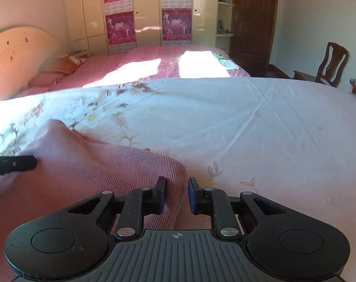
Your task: Fold small clothes
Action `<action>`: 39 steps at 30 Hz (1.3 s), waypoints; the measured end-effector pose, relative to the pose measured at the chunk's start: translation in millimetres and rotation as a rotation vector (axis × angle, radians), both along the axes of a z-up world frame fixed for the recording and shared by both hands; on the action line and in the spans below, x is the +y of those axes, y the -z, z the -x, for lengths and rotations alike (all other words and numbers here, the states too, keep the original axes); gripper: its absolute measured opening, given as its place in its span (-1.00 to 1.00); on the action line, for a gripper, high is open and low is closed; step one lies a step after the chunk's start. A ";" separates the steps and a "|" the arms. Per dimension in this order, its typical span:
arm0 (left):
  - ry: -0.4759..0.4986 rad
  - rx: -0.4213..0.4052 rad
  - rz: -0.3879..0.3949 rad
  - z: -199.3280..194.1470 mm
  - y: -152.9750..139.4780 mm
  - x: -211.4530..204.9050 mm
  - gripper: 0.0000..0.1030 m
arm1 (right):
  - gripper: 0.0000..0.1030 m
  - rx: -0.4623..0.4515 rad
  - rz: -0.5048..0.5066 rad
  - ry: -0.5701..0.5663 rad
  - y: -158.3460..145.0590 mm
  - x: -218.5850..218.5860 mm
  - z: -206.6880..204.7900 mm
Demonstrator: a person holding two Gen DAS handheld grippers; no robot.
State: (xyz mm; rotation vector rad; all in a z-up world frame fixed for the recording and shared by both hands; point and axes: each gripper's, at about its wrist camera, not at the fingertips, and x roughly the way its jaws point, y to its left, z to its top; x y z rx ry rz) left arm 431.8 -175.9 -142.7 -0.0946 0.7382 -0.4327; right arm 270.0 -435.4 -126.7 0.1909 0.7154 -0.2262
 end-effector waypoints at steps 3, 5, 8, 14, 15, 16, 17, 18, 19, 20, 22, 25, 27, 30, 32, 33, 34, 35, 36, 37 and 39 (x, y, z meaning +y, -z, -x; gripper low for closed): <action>0.041 0.005 -0.031 -10.5 -0.8 -14.8 0.00 | -0.65 -0.032 -0.024 -0.035 -12.1 5.0 -17.8; 0.037 0.044 -0.049 -20.7 8.8 -20.9 0.02 | -0.65 -0.018 -0.030 -0.080 -12.2 15.5 -35.8; 0.011 0.089 -0.047 -30.2 21.2 -17.8 0.08 | -0.65 0.032 -0.021 -0.163 -1.0 35.5 -58.3; -0.058 0.159 0.002 -41.2 31.8 -4.5 0.27 | -0.66 0.055 0.078 -0.126 35.3 32.5 -76.9; -0.057 0.146 -0.009 -38.4 28.0 -6.6 0.21 | -0.65 0.060 0.066 -0.100 36.1 27.8 -80.0; -0.050 0.121 -0.017 -34.2 22.3 -9.2 0.18 | -0.65 0.069 0.062 -0.096 35.2 26.5 -82.2; -0.038 0.091 -0.017 -30.3 16.1 -11.7 0.11 | -0.65 0.074 0.062 -0.100 31.7 26.8 -82.8; -0.030 0.065 -0.014 -28.5 11.5 -13.4 0.10 | -0.65 0.068 0.057 -0.103 27.1 27.7 -81.7; -0.029 0.054 -0.011 -28.9 8.9 -15.2 0.10 | -0.65 0.044 0.040 -0.106 19.9 28.4 -78.0; -0.033 0.059 -0.011 -32.6 8.5 -18.0 0.10 | -0.65 0.025 0.026 -0.106 14.6 29.6 -74.8; -0.046 0.108 -0.033 -44.9 16.4 -22.9 0.10 | -0.65 0.005 -0.007 -0.124 7.5 36.0 -71.0; -0.080 0.162 -0.055 -53.2 28.9 -21.5 0.14 | -0.64 0.096 0.060 -0.132 25.7 44.9 -77.0; -0.082 0.157 -0.050 -48.9 23.4 -18.3 0.11 | -0.64 0.074 0.030 -0.113 26.3 39.6 -71.5; -0.056 0.103 -0.086 -34.1 13.0 -16.7 0.11 | -0.63 0.047 0.003 -0.087 14.2 36.1 -58.0; -0.043 0.085 -0.090 -23.6 7.0 -14.2 0.12 | -0.50 0.032 -0.011 -0.108 6.4 39.5 -44.9; -0.040 0.079 -0.092 -17.1 3.4 -12.9 0.12 | -0.25 0.023 -0.004 -0.116 2.8 43.1 -37.9; -0.037 0.073 -0.093 -10.7 0.4 -11.7 0.12 | -0.10 0.015 0.002 -0.120 0.1 46.5 -31.8; -0.029 0.069 -0.090 -4.8 -2.1 -10.6 0.12 | 0.04 0.005 0.000 -0.125 -2.1 49.4 -26.0; -0.018 0.065 -0.087 2.9 -5.4 -9.7 0.12 | 0.05 -0.004 -0.008 -0.132 -4.5 54.5 -18.9; -0.013 0.058 -0.088 8.8 -7.6 -9.1 0.12 | 0.05 -0.009 -0.008 -0.135 -5.9 58.1 -12.9; -0.003 0.037 -0.086 24.0 -13.7 -7.8 0.12 | 0.04 -0.013 0.001 -0.135 -5.9 63.8 -3.1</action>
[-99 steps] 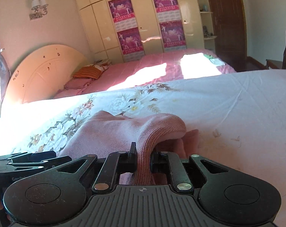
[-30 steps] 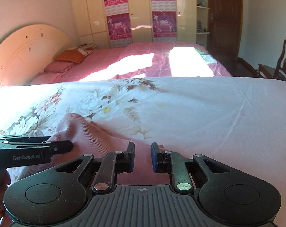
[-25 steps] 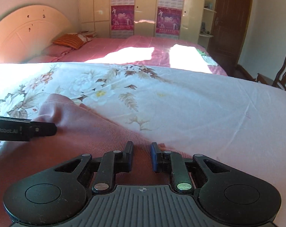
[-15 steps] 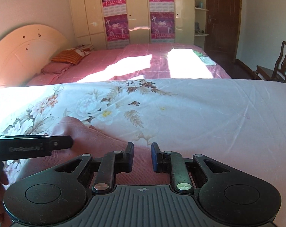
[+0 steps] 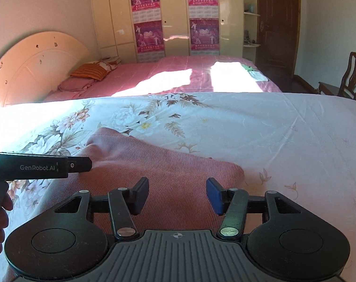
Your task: Fold small clothes
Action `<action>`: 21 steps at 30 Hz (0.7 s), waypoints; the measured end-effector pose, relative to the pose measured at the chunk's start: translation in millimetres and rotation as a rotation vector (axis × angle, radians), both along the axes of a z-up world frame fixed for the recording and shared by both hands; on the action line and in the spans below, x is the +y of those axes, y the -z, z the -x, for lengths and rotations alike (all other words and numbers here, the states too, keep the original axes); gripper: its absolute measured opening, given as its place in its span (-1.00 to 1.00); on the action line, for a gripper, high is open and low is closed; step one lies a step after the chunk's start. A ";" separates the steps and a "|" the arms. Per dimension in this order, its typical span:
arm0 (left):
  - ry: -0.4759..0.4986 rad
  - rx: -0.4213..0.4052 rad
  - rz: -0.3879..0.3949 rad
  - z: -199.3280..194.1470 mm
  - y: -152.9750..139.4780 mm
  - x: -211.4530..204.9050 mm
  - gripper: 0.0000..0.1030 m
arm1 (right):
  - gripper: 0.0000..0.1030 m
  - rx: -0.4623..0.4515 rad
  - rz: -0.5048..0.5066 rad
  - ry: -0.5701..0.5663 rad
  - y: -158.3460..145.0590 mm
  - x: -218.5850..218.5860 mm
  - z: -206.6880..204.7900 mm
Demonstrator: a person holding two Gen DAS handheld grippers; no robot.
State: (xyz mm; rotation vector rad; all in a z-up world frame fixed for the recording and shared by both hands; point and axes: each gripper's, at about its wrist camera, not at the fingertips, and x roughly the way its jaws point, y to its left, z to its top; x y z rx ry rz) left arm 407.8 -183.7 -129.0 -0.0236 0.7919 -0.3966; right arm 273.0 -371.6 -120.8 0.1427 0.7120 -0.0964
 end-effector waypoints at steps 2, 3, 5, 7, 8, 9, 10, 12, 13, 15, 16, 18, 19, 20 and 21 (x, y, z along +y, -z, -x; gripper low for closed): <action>0.007 0.014 0.009 10.3 -0.7 0.8 0.13 | 0.04 0.018 0.020 -0.005 5.1 5.4 7.6; 0.009 0.023 0.012 15.0 0.7 1.0 0.13 | 0.04 0.027 0.025 -0.007 7.6 6.6 10.0; 0.019 0.024 -0.005 26.7 7.8 -0.5 0.15 | 0.03 0.046 0.020 -0.005 13.7 7.0 18.0; 0.028 0.012 -0.027 35.9 15.1 -2.3 0.16 | 0.02 0.051 0.036 -0.007 16.3 9.2 26.0; 0.027 0.007 -0.028 38.2 16.5 -2.4 0.17 | 0.01 0.056 0.068 -0.014 18.2 11.8 28.9; 0.025 0.001 -0.033 39.7 18.1 -3.1 0.21 | -0.01 0.068 0.110 -0.021 22.5 13.9 30.1; 0.027 0.006 -0.040 38.9 19.7 -4.4 0.22 | -0.03 0.089 0.146 -0.026 29.5 15.1 30.4; 0.020 0.022 -0.040 36.1 19.9 -4.3 0.25 | -0.05 0.098 0.150 -0.017 36.0 11.1 28.6; 0.010 0.039 -0.027 35.6 17.1 -2.1 0.25 | -0.05 0.104 0.139 -0.007 34.4 9.5 26.6; 0.008 0.047 -0.006 39.9 9.9 3.5 0.16 | -0.10 0.104 0.125 0.008 29.7 9.1 26.1; 0.011 0.039 -0.005 45.2 5.5 7.0 0.15 | -0.10 0.097 0.108 0.013 25.1 7.0 29.4; 0.026 0.008 -0.013 58.2 -2.2 15.3 0.15 | -0.10 0.077 0.078 0.011 15.4 6.7 38.6; 0.029 -0.006 -0.019 65.0 -5.2 20.0 0.15 | -0.10 0.062 0.059 0.001 8.6 7.8 47.0; 0.028 -0.011 -0.019 71.8 -7.0 25.8 0.15 | -0.10 0.050 0.041 -0.009 3.3 9.4 54.9; 0.028 -0.007 -0.017 78.7 -7.3 31.6 0.15 | -0.10 0.036 0.020 -0.024 -2.6 12.5 65.3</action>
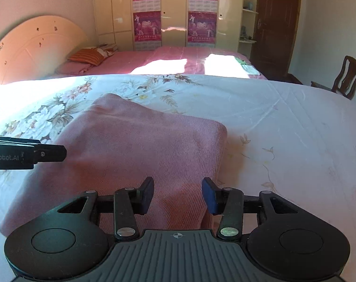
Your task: Fold small clothes
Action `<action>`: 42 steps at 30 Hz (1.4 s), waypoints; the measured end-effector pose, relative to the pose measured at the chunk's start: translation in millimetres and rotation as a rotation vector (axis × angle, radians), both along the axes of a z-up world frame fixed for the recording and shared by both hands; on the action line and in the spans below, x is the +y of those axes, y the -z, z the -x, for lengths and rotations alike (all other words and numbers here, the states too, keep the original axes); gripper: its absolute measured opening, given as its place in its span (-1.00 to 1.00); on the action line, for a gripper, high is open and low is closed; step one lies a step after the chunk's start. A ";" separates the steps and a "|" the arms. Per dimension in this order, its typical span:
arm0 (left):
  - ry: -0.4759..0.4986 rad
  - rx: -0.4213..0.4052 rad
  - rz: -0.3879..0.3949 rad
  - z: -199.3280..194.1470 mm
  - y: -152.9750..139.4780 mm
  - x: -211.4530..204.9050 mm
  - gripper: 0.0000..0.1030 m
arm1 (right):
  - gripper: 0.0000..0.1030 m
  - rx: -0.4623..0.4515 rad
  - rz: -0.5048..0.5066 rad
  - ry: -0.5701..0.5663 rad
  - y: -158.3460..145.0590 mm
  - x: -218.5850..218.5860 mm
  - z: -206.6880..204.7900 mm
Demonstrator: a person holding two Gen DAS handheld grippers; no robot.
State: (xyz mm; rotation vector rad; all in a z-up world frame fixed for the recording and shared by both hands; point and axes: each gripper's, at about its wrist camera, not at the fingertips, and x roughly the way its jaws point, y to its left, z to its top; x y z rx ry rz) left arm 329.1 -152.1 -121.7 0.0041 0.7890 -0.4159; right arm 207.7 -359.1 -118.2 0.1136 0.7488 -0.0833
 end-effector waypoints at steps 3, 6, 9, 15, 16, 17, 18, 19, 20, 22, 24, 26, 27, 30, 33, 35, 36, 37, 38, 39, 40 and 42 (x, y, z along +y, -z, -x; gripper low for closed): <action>-0.001 0.019 -0.004 18.2 6.2 9.6 0.15 | -0.10 -0.001 -0.028 -0.043 -2.7 14.5 25.0; 0.009 0.050 -0.016 27.9 19.0 7.1 0.15 | -0.10 0.034 -0.006 -0.072 9.0 29.9 38.6; -0.006 0.089 -0.014 30.6 31.5 3.7 0.20 | -0.11 0.090 0.013 -0.066 34.3 28.6 46.4; -0.026 0.082 -0.052 35.8 35.3 -0.7 0.27 | -0.12 0.069 -0.013 -0.073 28.2 27.7 53.2; -0.026 0.075 -0.061 37.5 33.8 -1.9 0.27 | -0.11 0.056 -0.021 -0.073 24.1 27.1 56.1; -0.024 0.067 -0.072 39.3 32.5 -3.3 0.27 | -0.11 0.046 -0.023 -0.074 20.5 26.7 58.1; -0.020 0.058 -0.085 41.5 31.3 -5.4 0.26 | -0.11 0.037 -0.021 -0.076 17.8 26.8 59.6; -0.015 0.055 -0.092 43.1 30.6 -7.3 0.26 | -0.11 0.034 -0.010 -0.076 16.7 27.2 60.7; -0.011 0.057 -0.096 44.3 30.5 -8.9 0.26 | -0.11 0.044 0.009 -0.072 18.3 27.5 59.4; -0.007 0.063 -0.101 45.9 31.6 -10.9 0.26 | -0.11 0.091 0.015 -0.056 29.0 24.4 57.7; -0.002 0.069 -0.104 46.5 33.3 -11.9 0.26 | -0.12 0.100 -0.011 -0.038 33.7 21.6 59.8; 0.007 0.069 -0.107 46.1 34.2 -11.5 0.26 | -0.12 0.099 -0.002 -0.022 29.2 24.0 61.1; 0.013 0.070 -0.106 45.4 34.5 -10.8 0.27 | -0.12 0.098 0.002 -0.008 26.7 25.3 62.7; 0.029 0.077 -0.108 43.4 38.0 -7.6 0.49 | -0.11 0.109 -0.004 0.040 24.7 26.8 67.3; 0.027 0.097 -0.084 41.1 41.5 0.4 0.59 | -0.11 0.126 -0.039 0.098 24.5 26.6 73.6; 0.050 0.096 -0.081 41.4 39.1 3.5 0.58 | -0.11 0.118 -0.056 0.132 18.8 26.6 80.2; 0.066 0.085 -0.089 41.8 37.1 3.6 0.57 | -0.10 0.111 -0.059 0.145 14.7 27.2 83.0; 0.081 0.076 -0.097 42.1 34.8 3.4 0.55 | -0.09 0.104 -0.061 0.154 11.0 27.4 84.9; 0.088 0.069 -0.101 42.0 31.9 3.3 0.55 | 0.03 0.098 -0.064 0.162 7.7 27.1 86.0; 0.089 0.067 -0.100 41.6 29.4 3.5 0.55 | 0.35 0.088 -0.066 0.171 4.5 26.3 87.0; 0.089 0.068 -0.090 40.2 25.5 3.7 0.55 | 0.47 0.075 -0.067 0.178 1.1 25.4 87.6; 0.090 0.065 -0.065 36.0 18.9 3.4 0.55 | 0.51 0.064 -0.065 0.181 -4.6 23.8 85.8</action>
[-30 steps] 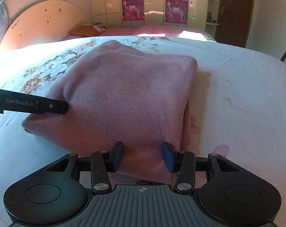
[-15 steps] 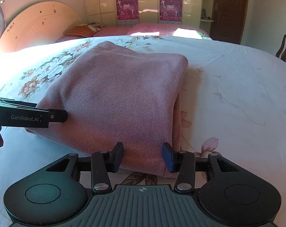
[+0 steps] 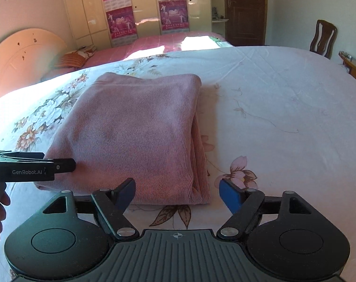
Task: Fold small clothes
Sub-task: 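Grasp the bundle edge with both tools and lift it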
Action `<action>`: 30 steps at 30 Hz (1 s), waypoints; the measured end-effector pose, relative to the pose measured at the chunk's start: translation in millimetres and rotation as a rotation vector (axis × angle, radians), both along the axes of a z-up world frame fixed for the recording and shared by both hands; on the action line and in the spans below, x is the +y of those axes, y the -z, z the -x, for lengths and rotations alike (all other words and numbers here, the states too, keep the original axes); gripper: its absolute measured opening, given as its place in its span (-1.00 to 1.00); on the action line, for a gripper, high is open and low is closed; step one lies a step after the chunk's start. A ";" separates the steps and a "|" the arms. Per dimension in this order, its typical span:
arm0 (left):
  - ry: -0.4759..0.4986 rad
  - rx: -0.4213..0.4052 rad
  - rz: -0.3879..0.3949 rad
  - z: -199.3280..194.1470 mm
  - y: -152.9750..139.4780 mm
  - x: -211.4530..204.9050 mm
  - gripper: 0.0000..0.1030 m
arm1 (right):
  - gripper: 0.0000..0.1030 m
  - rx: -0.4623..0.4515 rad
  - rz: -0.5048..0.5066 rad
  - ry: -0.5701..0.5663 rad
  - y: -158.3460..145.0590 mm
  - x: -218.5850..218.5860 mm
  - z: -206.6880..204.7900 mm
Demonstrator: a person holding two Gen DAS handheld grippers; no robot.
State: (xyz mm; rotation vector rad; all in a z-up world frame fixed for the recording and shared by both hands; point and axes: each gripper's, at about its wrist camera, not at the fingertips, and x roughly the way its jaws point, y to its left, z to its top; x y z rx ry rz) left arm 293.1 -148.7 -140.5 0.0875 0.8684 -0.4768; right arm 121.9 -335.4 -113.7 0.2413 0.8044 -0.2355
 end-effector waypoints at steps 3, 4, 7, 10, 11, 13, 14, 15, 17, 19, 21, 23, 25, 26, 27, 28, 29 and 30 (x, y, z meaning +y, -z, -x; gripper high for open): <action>-0.004 -0.011 0.009 -9.2 -6.5 -4.6 0.57 | 0.51 -0.016 -0.008 -0.020 -4.9 -4.6 -10.0; -0.013 -0.014 0.009 -12.6 -8.1 -5.7 0.57 | 0.51 -0.020 -0.009 -0.033 -4.2 -7.1 -15.4; -0.049 -0.012 0.028 -28.7 -10.6 -4.1 0.57 | 0.51 -0.016 -0.022 -0.052 1.9 -16.2 -35.8; -0.073 0.009 0.064 -49.4 -8.5 0.0 0.57 | 0.51 -0.014 -0.114 -0.065 11.0 -31.9 -57.8; -0.075 0.032 0.083 -57.1 -5.5 1.2 0.58 | 0.51 -0.013 -0.134 -0.065 13.8 -38.0 -65.4; -0.062 0.081 0.119 -69.6 3.1 1.4 0.59 | 0.53 -0.010 -0.160 -0.056 19.6 -50.1 -80.1; -0.057 0.094 0.130 -73.3 7.3 0.9 0.61 | 0.59 -0.007 -0.182 -0.053 23.3 -57.6 -87.5; -0.047 0.105 0.149 -76.9 12.7 0.1 0.61 | 0.67 -0.007 -0.199 -0.049 26.4 -62.8 -92.6; -0.036 0.137 0.185 -82.4 21.8 -1.0 0.60 | 0.70 -0.006 -0.248 -0.039 35.5 -77.6 -105.5; -0.032 0.176 0.234 -87.2 29.0 -1.1 0.54 | 0.70 0.000 -0.322 -0.045 45.3 -89.8 -114.3; -0.018 0.199 0.262 -90.8 33.7 -3.9 0.37 | 0.70 -0.026 -0.385 -0.056 49.7 -98.1 -116.2; -0.013 0.197 0.262 -90.6 34.2 -6.7 0.28 | 0.65 -0.035 -0.423 -0.077 50.3 -98.9 -118.0; -0.011 0.193 0.262 -89.0 30.8 -7.9 0.09 | 0.31 -0.013 -0.359 -0.107 47.7 -88.7 -121.4; -0.008 0.188 0.260 -87.9 28.1 -8.7 -0.05 | 0.22 -0.003 -0.350 -0.128 45.9 -84.1 -122.2; -0.005 0.180 0.256 -86.7 25.1 -9.6 -0.15 | 0.05 0.005 -0.354 -0.134 45.3 -81.7 -122.6; -0.002 0.172 0.254 -85.5 22.3 -10.2 -0.20 | -0.01 0.007 -0.359 -0.132 44.2 -81.6 -123.1; 0.000 0.161 0.253 -83.9 18.8 -10.1 -0.27 | -0.25 0.004 -0.378 -0.124 42.9 -82.8 -122.0; 0.002 0.152 0.253 -82.5 15.9 -10.2 -0.31 | -0.45 -0.010 -0.396 -0.117 40.1 -84.2 -119.7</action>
